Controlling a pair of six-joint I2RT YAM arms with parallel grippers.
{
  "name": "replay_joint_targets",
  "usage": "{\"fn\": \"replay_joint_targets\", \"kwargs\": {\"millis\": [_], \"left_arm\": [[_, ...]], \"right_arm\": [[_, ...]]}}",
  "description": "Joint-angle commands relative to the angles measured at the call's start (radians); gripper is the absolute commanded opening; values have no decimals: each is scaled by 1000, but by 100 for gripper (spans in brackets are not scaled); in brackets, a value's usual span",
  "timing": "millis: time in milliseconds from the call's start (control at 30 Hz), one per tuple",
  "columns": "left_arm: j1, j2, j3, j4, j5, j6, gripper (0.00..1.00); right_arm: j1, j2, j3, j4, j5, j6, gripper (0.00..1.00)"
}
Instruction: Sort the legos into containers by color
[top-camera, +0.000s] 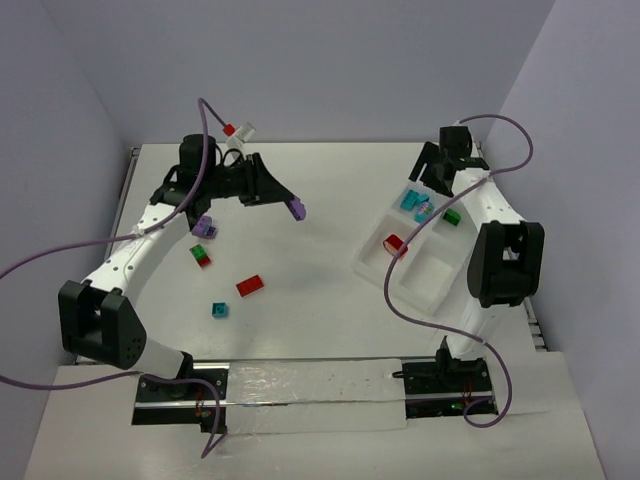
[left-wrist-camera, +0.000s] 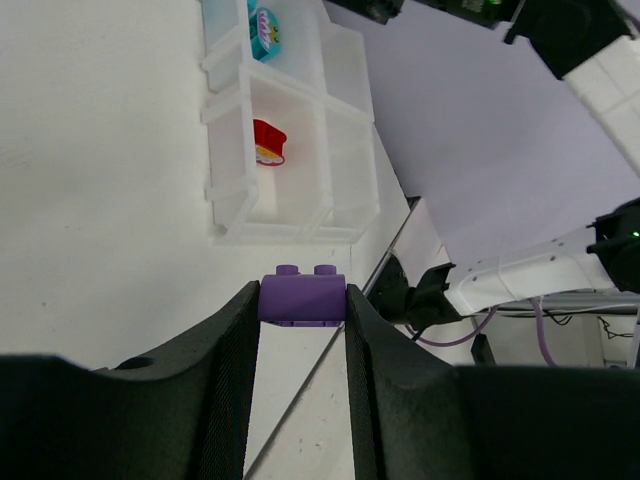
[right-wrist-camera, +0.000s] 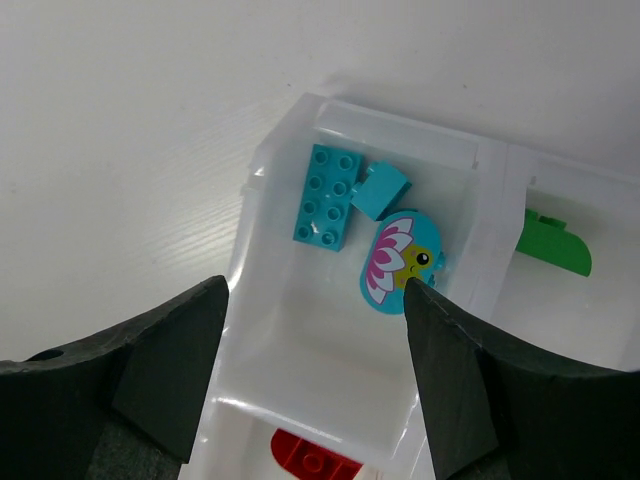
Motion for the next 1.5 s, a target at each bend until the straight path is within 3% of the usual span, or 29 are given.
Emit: {"fn": "replay_joint_targets", "kwargs": {"millis": [0, 167, 333, 533, 900, 1267, 1467], "left_arm": [[-70, 47, 87, -33, -67, 33, 0], [-186, 144, 166, -34, -121, 32, 0], [-338, 336, 324, -63, -192, 38, 0], [-439, 527, 495, -143, -274, 64, 0], [-502, 737, 766, -302, -456, 93, 0], [-515, 757, 762, -312, -498, 112, 0], [-522, 770, 781, -330, -600, 144, 0]], "right_arm": [[8, -178, -34, 25, -16, 12, 78], [10, -340, -124, 20, -15, 17, 78], [10, -463, -193, 1, -33, 21, 79], [8, -556, -246, -14, -45, 28, 78], [8, -616, -278, 1, -60, 33, 79], [8, -651, -304, -2, -65, 35, 79], [7, -619, -292, 7, -92, 44, 79]]}}
